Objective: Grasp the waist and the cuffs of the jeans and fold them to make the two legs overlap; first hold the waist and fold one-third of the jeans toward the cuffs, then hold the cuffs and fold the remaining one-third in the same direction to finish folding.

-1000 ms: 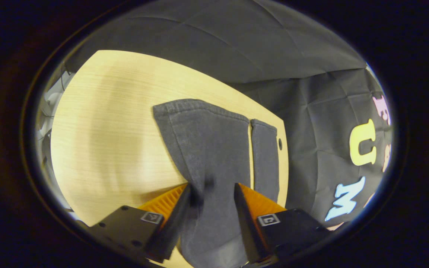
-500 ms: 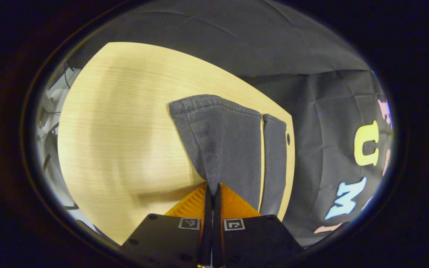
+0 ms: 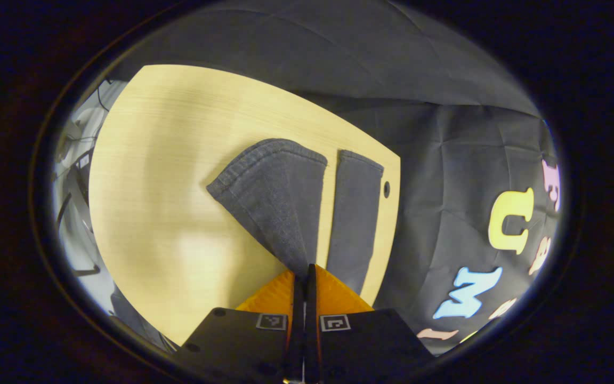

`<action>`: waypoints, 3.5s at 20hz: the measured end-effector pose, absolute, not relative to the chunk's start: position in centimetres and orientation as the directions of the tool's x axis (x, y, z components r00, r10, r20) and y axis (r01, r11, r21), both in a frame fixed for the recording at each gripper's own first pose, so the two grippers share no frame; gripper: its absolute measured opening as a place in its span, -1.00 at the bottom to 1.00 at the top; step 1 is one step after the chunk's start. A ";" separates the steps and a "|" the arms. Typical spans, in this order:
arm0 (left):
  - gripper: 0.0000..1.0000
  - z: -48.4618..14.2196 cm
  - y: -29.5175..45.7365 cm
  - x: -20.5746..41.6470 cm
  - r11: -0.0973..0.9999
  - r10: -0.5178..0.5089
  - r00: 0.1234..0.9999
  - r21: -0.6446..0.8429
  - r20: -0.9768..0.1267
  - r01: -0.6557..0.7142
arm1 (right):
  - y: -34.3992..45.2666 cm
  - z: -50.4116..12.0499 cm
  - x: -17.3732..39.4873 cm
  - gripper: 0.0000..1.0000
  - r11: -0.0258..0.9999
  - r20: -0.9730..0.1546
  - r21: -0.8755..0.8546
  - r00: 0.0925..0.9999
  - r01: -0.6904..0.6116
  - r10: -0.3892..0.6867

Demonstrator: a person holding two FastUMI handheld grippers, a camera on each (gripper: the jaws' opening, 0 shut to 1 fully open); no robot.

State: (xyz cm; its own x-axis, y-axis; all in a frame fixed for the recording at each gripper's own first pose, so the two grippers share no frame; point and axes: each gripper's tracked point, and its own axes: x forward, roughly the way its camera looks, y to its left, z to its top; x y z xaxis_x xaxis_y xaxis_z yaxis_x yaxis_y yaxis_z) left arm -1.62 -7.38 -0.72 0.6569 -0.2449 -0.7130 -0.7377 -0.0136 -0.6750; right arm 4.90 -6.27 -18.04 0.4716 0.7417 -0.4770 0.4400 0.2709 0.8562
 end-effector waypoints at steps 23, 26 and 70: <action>-0.96 -5.9 -10.7 30.5 0.321 -0.268 0.586 -0.644 -0.765 -0.694 | 2.4 -24.0 28.1 -0.82 0.417 -0.593 0.801 0.467 0.430 0.656; -0.17 -5.6 -11.0 30.9 0.388 -0.245 0.588 -0.634 -0.771 -0.669 | 2.7 -24.3 27.9 -0.34 0.457 -0.594 0.804 0.497 0.380 0.633; 0.94 13.2 -20.8 12.8 0.930 0.028 0.901 -0.319 -0.433 -0.182 | -11.1 -25.6 19.9 -0.90 0.489 -0.567 0.773 0.787 0.405 0.245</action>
